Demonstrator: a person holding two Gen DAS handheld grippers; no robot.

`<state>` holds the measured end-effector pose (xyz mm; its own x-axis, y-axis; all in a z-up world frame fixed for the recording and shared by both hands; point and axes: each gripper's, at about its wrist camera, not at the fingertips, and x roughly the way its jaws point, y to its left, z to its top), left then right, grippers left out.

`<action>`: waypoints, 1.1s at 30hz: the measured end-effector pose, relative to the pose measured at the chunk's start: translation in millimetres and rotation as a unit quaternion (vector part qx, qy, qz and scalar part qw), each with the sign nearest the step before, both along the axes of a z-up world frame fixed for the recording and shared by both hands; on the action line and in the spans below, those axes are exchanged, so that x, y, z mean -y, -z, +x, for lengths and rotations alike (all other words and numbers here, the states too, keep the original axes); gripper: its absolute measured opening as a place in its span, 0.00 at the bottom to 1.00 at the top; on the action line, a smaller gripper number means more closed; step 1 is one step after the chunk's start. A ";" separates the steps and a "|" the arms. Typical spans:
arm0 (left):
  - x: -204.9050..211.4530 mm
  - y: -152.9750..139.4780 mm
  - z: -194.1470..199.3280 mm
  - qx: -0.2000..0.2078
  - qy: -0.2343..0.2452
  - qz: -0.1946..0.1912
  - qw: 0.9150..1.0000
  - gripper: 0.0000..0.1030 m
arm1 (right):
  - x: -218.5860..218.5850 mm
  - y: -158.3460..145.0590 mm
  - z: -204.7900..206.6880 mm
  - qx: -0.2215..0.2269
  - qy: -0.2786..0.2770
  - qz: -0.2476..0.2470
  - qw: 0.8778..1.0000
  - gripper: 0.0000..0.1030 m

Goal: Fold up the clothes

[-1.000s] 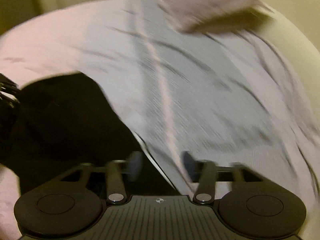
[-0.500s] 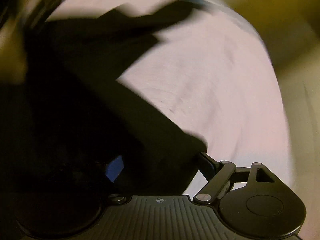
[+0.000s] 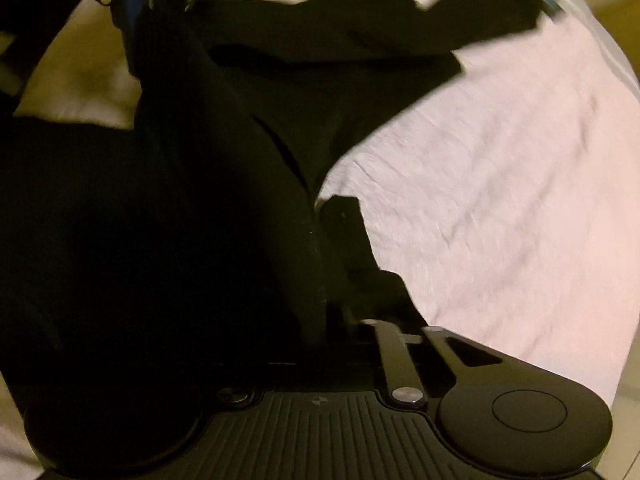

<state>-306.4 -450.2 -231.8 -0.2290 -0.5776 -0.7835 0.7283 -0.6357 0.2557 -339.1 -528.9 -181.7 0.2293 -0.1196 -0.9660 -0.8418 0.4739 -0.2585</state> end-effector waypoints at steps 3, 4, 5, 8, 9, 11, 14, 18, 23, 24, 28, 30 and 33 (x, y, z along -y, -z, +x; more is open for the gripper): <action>-6.4 3.3 45.3 0.015 -0.033 0.002 0.999 0.46 | 3.8 -29.7 -21.1 0.032 0.072 -0.009 0.997 0.05; -5.5 6.9 65.2 0.030 -0.049 0.005 0.998 0.48 | 4.2 -40.6 -30.3 0.044 0.092 -0.015 0.995 0.04; -3.2 11.4 86.3 0.049 -0.063 0.006 0.997 0.52 | 4.2 -53.4 -40.6 0.056 0.116 -0.021 0.991 0.04; 9.0 23.2 148.9 0.120 -0.082 0.005 0.989 0.61 | -2.1 -86.8 -74.4 0.092 0.183 -0.041 0.978 0.04; 15.8 26.1 166.1 0.145 -0.079 0.005 0.986 0.61 | -6.4 -96.0 -85.2 0.103 0.207 -0.050 0.972 0.04; 29.4 32.5 199.3 0.195 -0.068 0.006 0.978 0.69 | -19.2 -107.3 -106.2 0.112 0.245 -0.063 0.961 0.04; 47.5 50.0 235.9 0.251 -0.012 0.012 0.968 0.75 | -42.6 -118.0 -133.3 0.114 0.294 -0.078 0.946 0.03; 68.3 81.7 278.4 0.274 0.049 0.038 0.960 0.76 | -62.5 -115.1 -162.8 0.101 0.341 -0.092 0.930 0.03; 97.4 107.0 316.2 0.278 0.085 0.060 0.955 0.81 | -100.0 -94.6 -172.8 0.071 0.379 -0.105 0.917 0.03; 102.2 108.4 322.5 0.278 0.093 0.064 0.954 0.82 | -104.5 -92.9 -172.6 0.068 0.385 -0.106 0.914 0.03; 114.9 118.8 341.8 0.286 0.144 0.108 0.941 0.80 | -115.4 -90.0 -172.2 0.064 0.405 -0.116 0.905 0.03; 121.0 121.2 346.8 0.272 0.153 0.149 0.938 0.63 | -117.8 -87.6 -172.2 0.063 0.412 -0.121 0.901 0.02; 121.6 111.5 350.4 0.257 0.148 0.175 0.939 0.24 | -120.6 -82.2 -169.5 0.065 0.424 -0.124 0.895 0.02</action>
